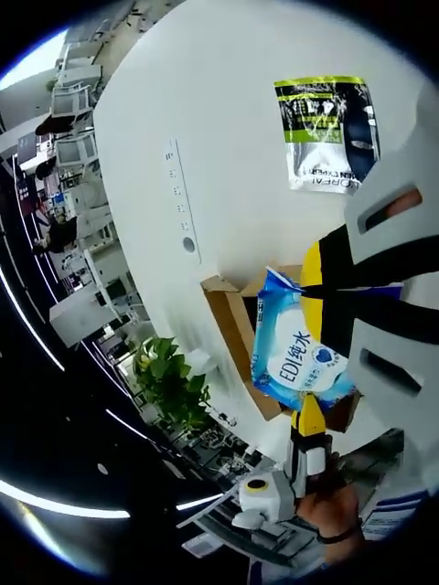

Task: Operate the shoe box by opening the lid, removing the specified soft item, and placing it in the target area until the item is outside and the box remains undamaged.

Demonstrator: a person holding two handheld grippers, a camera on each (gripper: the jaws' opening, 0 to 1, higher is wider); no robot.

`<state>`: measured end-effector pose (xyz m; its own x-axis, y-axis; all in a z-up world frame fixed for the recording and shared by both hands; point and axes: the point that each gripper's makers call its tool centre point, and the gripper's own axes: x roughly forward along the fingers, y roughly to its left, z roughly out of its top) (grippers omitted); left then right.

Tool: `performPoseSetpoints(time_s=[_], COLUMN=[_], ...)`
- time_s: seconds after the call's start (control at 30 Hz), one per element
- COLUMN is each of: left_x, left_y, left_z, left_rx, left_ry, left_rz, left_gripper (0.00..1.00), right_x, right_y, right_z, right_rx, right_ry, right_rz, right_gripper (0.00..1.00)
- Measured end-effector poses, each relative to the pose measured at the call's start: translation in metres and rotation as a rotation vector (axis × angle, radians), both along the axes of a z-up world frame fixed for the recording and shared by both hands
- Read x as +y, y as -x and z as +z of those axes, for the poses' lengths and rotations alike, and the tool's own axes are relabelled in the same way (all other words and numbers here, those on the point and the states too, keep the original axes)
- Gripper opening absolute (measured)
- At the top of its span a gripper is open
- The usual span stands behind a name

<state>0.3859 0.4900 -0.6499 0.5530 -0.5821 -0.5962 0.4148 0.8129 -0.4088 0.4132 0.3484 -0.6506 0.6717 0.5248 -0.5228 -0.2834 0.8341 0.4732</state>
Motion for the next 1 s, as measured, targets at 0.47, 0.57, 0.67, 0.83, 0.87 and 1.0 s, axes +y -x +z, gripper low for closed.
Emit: performPoseSetpoints(time_s=[0.47,0.57,0.67,0.83,0.87,1.0], left_x=[-0.083,-0.1,-0.114,-0.135,-0.137,-0.149], left_y=[0.006,0.011,0.014,0.015,0.014,0.014], left_z=[-0.005,-0.008,-0.011,-0.015,-0.017,-0.02], left_rx=[0.006,0.011,0.016,0.023,0.023,0.025], left_ry=[-0.013,-0.014,-0.015,-0.016,-0.018,-0.021], left_rz=[-0.166,-0.199,-0.224,-0.256,-0.26,-0.276], left_gripper=[0.03,0.03,0.03,0.03,0.03,0.03], right_x=[-0.081,-0.1,-0.114,-0.135,-0.139,-0.151], right_y=[0.03,0.039,0.045,0.053,0.053,0.054], right_z=[-0.01,-0.014,-0.018,-0.022,-0.023,-0.027], right_rx=[0.017,0.026,0.033,0.045,0.046,0.053], right_ry=[0.003,0.005,0.008,0.007,0.007,0.011], right_rz=[-0.141,-0.174,-0.197,-0.227,-0.231,-0.239], right_gripper=[0.0,0.0,0.0,0.0,0.0,0.0])
